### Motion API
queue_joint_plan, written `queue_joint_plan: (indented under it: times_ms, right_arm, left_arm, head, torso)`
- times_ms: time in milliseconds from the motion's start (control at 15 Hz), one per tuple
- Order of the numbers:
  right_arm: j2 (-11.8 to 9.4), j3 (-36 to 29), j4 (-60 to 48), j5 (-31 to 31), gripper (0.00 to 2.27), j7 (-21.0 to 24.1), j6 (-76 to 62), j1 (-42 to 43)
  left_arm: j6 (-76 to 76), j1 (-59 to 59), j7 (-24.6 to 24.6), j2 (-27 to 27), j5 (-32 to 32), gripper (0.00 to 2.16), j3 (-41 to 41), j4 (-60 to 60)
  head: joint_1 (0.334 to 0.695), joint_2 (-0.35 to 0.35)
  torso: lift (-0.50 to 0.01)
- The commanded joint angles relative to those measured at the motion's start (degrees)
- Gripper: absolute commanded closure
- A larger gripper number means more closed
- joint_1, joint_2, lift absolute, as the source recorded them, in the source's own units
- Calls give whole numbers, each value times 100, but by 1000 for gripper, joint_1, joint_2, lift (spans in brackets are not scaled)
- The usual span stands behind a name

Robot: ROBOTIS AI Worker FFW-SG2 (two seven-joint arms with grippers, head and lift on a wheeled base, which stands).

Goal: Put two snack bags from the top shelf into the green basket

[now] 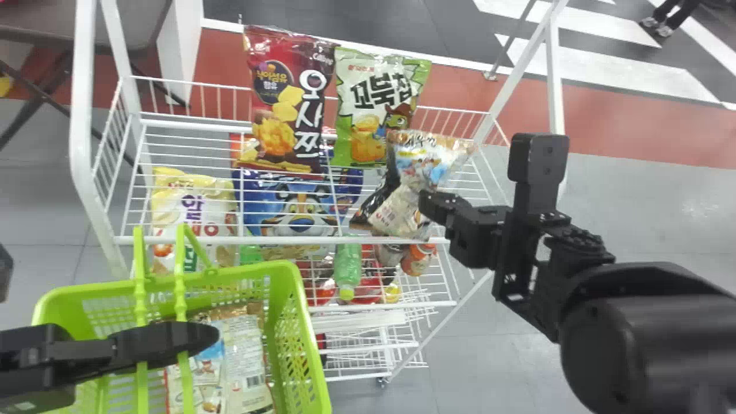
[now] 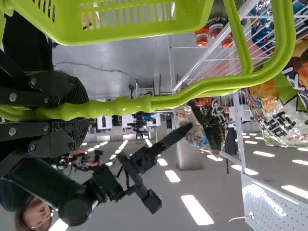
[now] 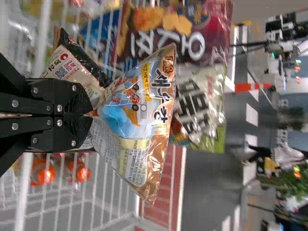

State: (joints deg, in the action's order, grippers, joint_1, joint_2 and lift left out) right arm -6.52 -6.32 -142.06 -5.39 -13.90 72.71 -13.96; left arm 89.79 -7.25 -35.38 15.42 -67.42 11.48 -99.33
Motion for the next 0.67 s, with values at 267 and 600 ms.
queue_joint_plan:
  times_ms: [267, 600]
  right_arm:
    - [1, 1300, -85, -305, 2243, -51, 671, -124]
    - [151, 2118, 425, -463, 2243, 72, 565, -124]
  left_arm:
    - [24, -13, -22, -13, -26, 2142, 3, -16]
    - [24, -13, -22, -22, -26, 2142, 3, -16]
  head:
    - [695, -139]
    - [695, 26]
  torso:
    - [-1]
    - [-1]
